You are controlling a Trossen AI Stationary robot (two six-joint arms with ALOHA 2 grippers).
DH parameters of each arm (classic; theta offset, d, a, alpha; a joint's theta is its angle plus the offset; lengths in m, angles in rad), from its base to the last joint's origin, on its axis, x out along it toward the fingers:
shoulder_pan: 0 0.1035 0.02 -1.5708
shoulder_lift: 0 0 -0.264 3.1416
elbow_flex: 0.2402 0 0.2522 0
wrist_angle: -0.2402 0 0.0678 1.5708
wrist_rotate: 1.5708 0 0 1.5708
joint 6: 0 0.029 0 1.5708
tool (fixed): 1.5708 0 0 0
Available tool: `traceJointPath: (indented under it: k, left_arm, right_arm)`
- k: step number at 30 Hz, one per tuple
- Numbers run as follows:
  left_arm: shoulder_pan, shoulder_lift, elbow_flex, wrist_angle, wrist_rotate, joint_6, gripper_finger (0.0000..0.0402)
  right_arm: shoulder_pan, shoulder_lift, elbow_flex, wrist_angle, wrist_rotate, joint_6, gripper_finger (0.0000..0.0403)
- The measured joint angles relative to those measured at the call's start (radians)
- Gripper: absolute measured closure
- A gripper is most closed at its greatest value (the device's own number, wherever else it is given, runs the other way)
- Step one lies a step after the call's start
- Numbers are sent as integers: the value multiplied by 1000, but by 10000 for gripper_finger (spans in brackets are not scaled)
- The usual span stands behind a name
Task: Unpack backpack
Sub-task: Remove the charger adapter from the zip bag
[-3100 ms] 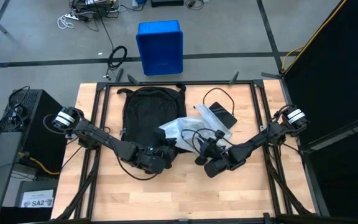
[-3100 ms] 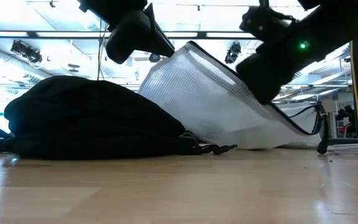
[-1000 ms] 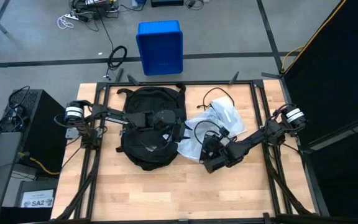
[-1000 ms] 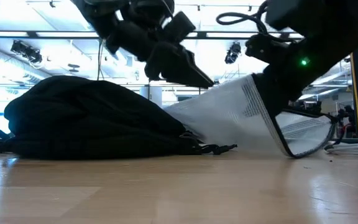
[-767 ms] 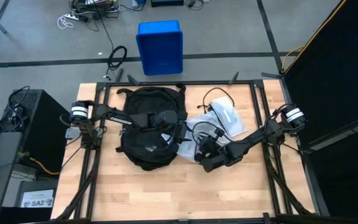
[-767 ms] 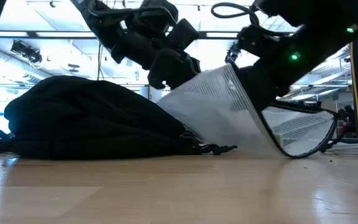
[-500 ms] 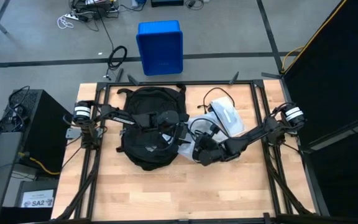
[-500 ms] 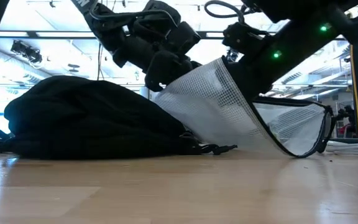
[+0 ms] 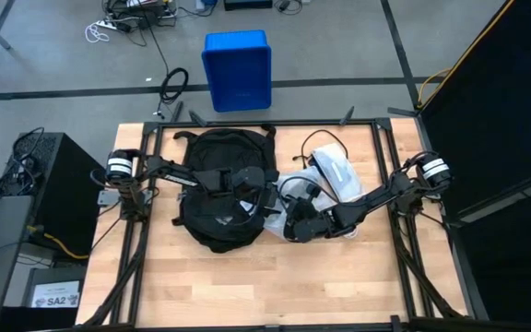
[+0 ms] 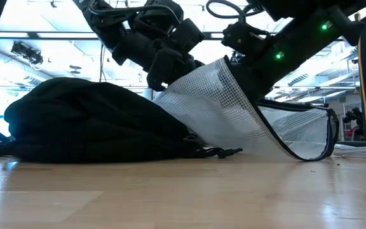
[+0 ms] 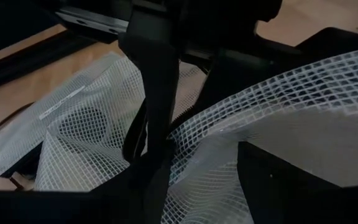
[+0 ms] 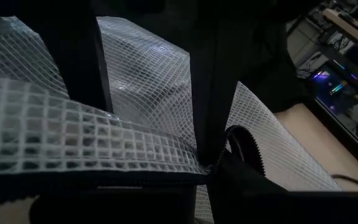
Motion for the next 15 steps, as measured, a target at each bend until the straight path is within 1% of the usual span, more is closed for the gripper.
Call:
traceJointPath:
  k: [3,9,12,15]
  left_arm:
    - [-9,-27,0,-19,-27,5,244]
    - [-19,-92,3,-81,-152,25,241]
    - [-17,-103,3,-143,-195,25,230]
    - [-19,-103,2,-154,-204,20,213]
  right_arm:
    - [-2,-1,2,-2,1,9,402]
    - [-1,-5,-3,25,-5,2,402]
    - [0,-5,-4,63,-7,-30,402]
    - [-2,-5,-5,74,-10,-53,402]
